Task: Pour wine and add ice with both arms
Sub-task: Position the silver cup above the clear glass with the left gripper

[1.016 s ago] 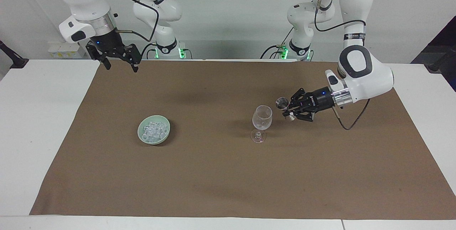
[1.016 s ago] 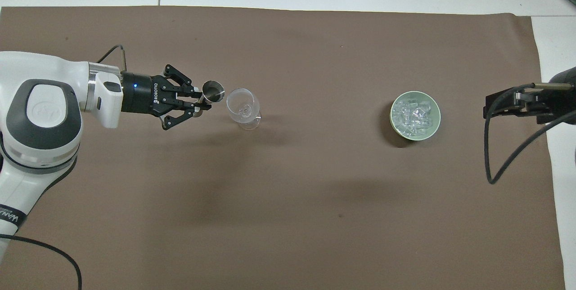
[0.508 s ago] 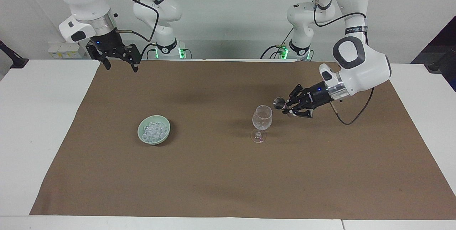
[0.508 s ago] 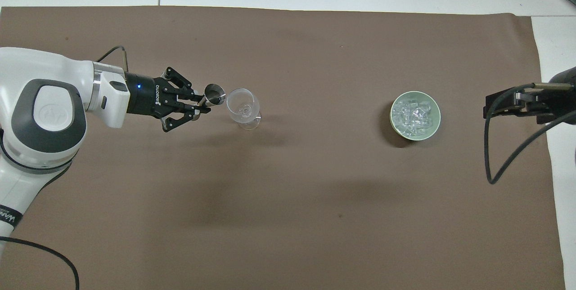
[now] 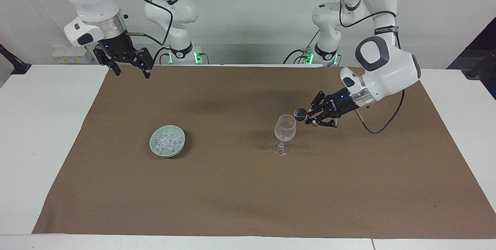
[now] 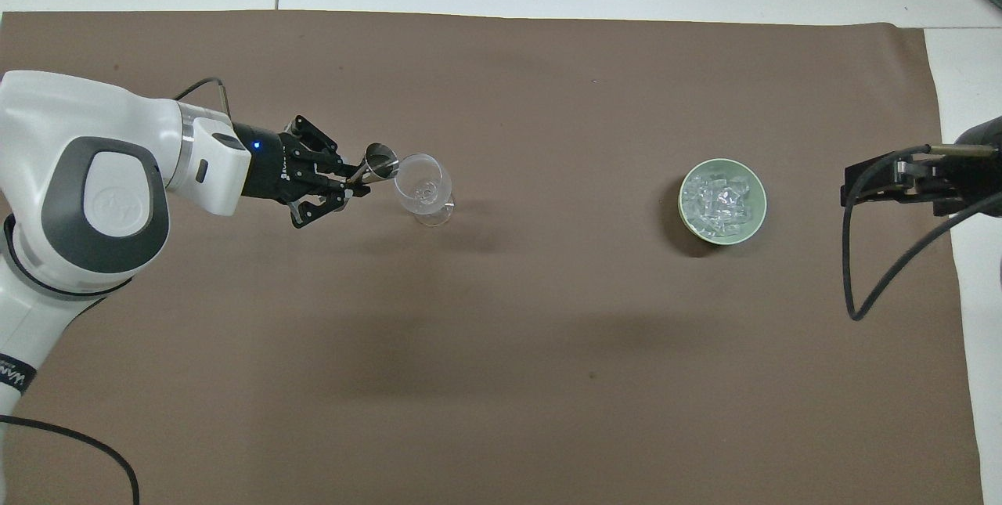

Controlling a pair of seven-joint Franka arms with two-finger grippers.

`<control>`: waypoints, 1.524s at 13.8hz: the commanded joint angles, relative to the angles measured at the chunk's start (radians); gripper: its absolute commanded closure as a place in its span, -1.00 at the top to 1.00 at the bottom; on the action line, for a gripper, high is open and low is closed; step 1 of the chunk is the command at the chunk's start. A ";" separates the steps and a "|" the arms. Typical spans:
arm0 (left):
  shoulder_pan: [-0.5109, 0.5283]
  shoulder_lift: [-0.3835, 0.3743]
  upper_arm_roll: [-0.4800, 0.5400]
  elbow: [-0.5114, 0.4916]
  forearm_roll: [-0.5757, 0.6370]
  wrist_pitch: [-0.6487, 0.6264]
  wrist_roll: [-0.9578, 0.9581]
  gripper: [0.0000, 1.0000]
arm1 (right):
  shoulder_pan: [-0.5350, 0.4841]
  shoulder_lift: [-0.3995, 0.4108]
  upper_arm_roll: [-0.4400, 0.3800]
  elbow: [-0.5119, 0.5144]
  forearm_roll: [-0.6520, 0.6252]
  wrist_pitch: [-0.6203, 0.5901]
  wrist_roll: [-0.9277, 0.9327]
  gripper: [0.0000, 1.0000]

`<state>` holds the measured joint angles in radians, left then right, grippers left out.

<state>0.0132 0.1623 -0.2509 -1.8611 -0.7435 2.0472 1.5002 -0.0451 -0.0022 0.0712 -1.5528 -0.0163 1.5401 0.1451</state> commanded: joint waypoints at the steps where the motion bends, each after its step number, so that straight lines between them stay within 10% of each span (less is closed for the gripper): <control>1: -0.039 -0.017 0.016 0.019 0.067 0.011 -0.090 -1.00 | -0.013 0.005 0.004 0.007 0.016 0.006 -0.027 1.00; 21: -0.130 -0.024 0.019 0.066 0.384 -0.002 -0.362 -1.00 | -0.013 0.005 0.004 0.008 0.016 0.006 -0.029 1.00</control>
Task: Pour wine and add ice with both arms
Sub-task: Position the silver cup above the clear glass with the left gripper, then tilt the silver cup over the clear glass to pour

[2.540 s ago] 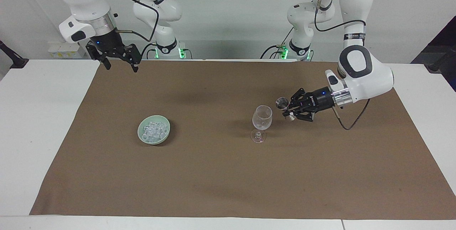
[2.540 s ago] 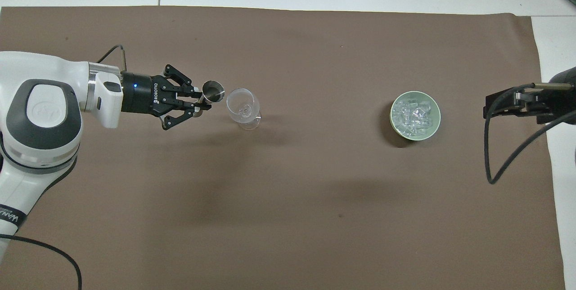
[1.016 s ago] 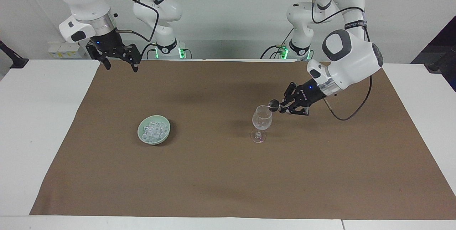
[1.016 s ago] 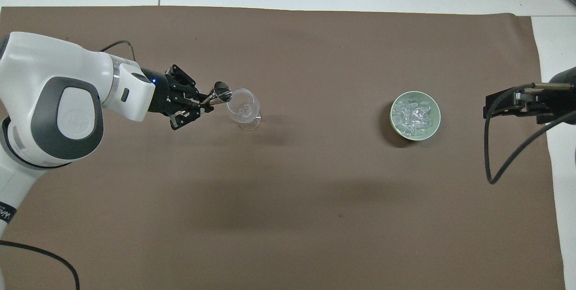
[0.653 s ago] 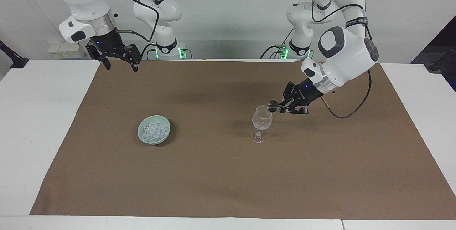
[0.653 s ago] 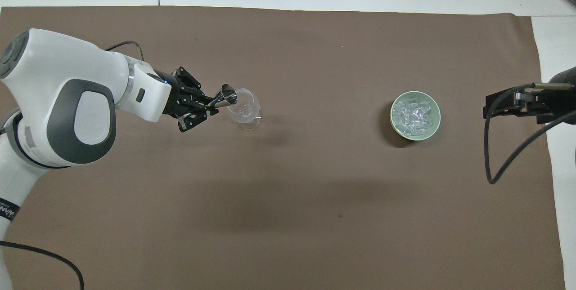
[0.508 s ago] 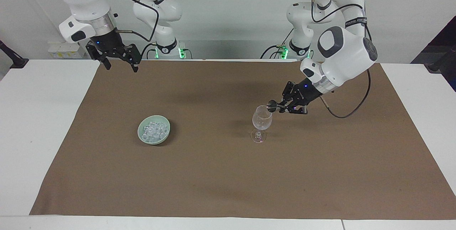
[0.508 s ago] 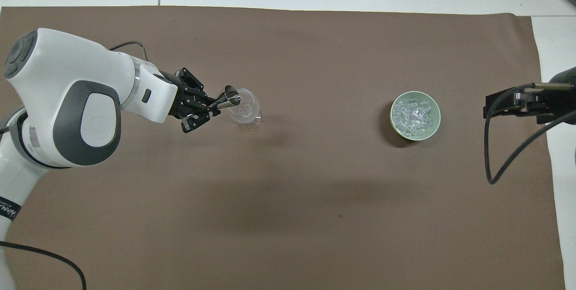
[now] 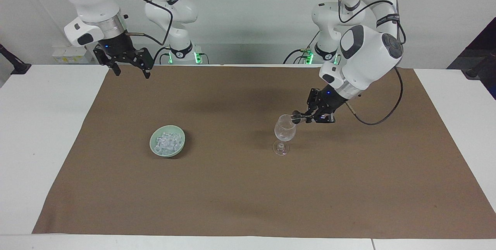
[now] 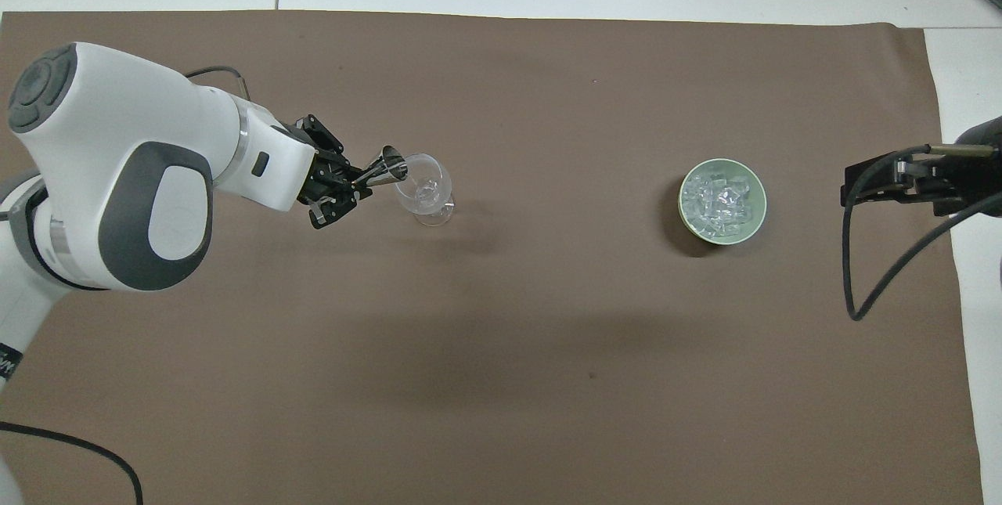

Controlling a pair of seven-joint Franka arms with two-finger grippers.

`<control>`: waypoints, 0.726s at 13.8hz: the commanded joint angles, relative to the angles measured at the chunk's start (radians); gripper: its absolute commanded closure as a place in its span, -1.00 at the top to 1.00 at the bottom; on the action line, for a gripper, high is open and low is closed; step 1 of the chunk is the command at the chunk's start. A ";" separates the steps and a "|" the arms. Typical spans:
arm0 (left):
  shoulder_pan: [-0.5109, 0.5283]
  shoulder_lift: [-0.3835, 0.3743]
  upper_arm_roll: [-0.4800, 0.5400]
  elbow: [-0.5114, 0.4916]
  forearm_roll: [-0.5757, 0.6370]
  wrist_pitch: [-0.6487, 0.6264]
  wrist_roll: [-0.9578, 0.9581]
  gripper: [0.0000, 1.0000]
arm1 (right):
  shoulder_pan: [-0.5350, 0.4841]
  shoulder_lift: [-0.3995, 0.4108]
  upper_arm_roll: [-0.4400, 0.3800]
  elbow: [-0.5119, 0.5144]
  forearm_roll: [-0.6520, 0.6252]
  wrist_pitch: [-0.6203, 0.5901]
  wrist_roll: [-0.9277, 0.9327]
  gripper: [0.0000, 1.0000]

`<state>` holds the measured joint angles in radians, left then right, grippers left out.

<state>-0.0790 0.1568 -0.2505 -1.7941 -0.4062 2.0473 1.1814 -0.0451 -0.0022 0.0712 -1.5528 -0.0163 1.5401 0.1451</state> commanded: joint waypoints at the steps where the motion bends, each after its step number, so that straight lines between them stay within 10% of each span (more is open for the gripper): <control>1: -0.047 -0.019 0.017 0.007 0.103 -0.002 -0.083 -1.00 | -0.013 0.005 0.004 0.008 0.016 0.006 -0.027 1.00; 10: -0.103 -0.028 0.017 0.053 0.262 -0.045 -0.201 -1.00 | -0.013 0.005 0.004 0.008 0.016 0.006 -0.029 1.00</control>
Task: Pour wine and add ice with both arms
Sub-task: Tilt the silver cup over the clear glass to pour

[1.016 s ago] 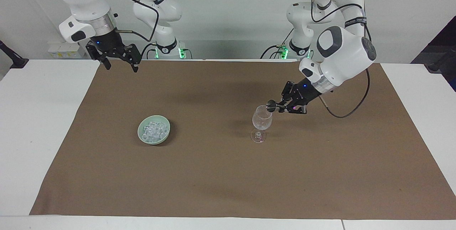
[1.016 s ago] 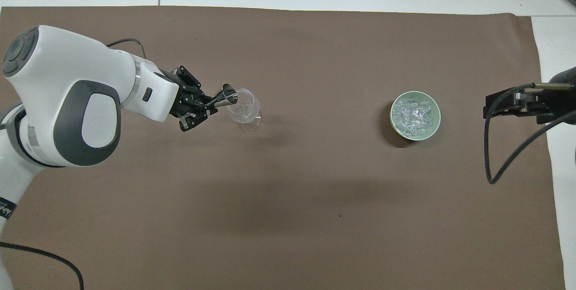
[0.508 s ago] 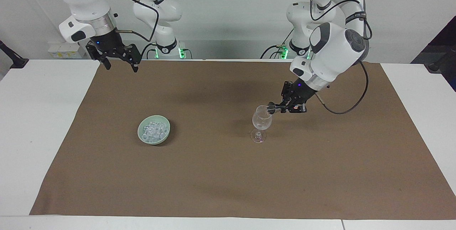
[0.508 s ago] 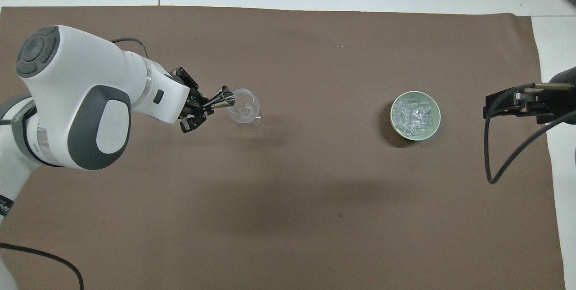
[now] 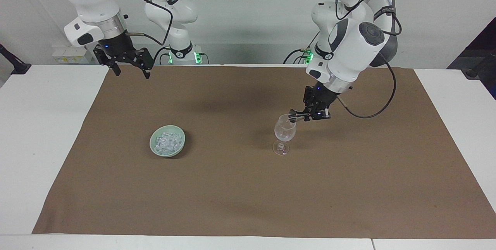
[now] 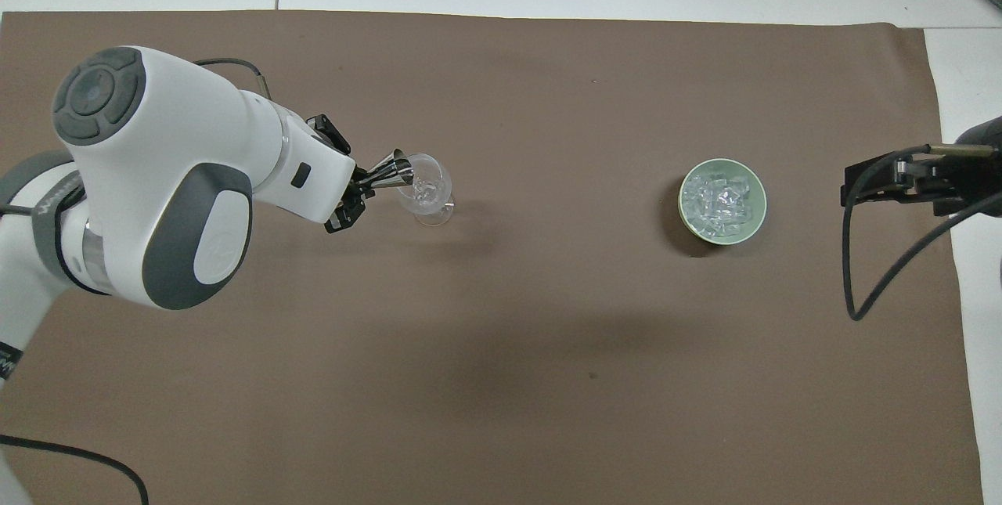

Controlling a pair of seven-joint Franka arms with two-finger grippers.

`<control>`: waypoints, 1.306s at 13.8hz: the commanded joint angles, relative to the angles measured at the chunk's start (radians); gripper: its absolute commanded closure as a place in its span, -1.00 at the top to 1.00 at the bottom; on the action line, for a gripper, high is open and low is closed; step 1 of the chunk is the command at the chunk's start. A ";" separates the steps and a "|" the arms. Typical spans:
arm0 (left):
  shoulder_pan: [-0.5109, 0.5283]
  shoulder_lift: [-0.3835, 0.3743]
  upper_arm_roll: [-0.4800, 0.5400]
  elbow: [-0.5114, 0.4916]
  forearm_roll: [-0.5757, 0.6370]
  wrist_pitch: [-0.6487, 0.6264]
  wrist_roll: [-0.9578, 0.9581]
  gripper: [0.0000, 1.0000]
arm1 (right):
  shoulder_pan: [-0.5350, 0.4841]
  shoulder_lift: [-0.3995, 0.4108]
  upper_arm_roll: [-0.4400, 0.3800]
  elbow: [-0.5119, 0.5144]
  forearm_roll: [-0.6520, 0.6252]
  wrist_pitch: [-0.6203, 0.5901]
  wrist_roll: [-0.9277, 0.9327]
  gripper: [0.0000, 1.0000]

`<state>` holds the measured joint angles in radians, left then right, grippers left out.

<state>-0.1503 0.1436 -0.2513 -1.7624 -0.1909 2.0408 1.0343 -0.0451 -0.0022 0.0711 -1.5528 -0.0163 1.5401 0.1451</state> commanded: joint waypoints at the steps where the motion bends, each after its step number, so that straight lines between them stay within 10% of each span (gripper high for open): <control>1: -0.035 -0.015 0.018 0.029 0.071 -0.043 -0.062 -1.00 | -0.013 0.005 0.004 0.007 0.016 0.006 -0.027 1.00; 18: -0.161 0.011 0.017 0.115 0.385 -0.198 -0.327 -1.00 | -0.013 0.005 0.004 0.008 0.016 0.006 -0.029 1.00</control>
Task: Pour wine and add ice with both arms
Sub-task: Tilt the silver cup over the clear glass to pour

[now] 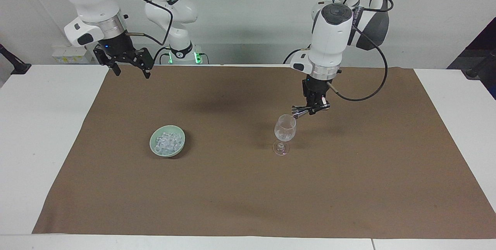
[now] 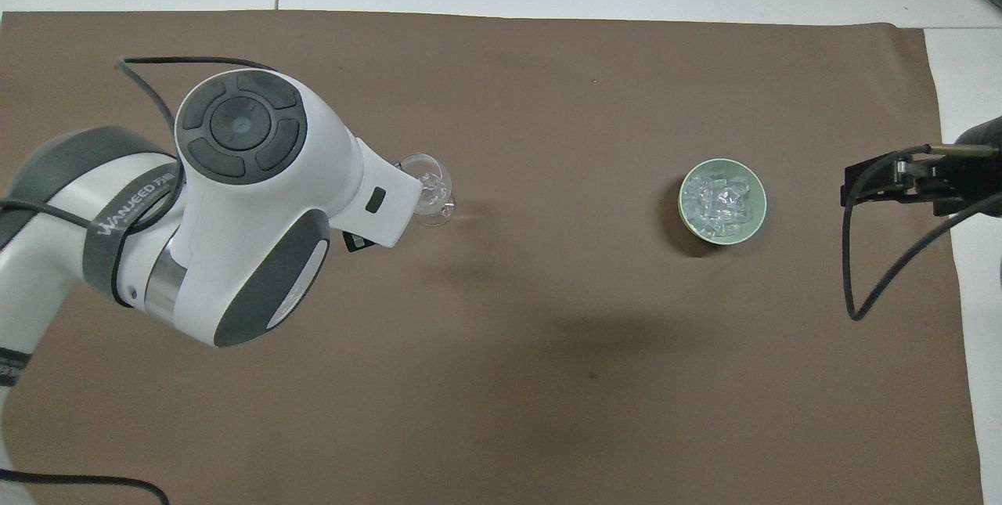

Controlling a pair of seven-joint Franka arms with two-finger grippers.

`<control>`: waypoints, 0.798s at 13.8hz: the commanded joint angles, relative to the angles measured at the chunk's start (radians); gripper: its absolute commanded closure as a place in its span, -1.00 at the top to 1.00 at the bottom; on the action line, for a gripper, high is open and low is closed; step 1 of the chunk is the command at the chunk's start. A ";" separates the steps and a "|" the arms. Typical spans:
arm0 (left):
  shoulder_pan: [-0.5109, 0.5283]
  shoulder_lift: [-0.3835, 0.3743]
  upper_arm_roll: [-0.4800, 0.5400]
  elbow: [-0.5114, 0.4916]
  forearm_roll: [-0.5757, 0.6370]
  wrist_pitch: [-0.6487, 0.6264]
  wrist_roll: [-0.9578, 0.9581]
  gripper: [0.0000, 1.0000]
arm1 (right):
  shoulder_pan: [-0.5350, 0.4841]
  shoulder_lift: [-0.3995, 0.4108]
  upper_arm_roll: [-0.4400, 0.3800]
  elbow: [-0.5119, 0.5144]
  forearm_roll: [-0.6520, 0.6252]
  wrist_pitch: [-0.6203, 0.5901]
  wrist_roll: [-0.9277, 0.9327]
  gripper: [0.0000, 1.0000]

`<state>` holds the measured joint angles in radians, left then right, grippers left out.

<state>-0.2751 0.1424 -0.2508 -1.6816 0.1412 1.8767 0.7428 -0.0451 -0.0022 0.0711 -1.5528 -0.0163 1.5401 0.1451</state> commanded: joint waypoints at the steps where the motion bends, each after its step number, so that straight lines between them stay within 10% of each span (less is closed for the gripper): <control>1: -0.039 0.022 0.016 0.042 0.064 -0.037 -0.049 -1.00 | -0.013 0.007 0.004 0.008 0.016 0.006 -0.029 1.00; 11: -0.056 0.072 0.016 0.115 0.098 -0.091 -0.092 -1.00 | -0.013 0.005 0.004 0.008 0.016 0.006 -0.029 1.00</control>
<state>-0.3103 0.1985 -0.2493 -1.6074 0.2165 1.8188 0.6650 -0.0451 -0.0022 0.0712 -1.5528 -0.0163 1.5401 0.1451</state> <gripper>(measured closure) 0.789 0.000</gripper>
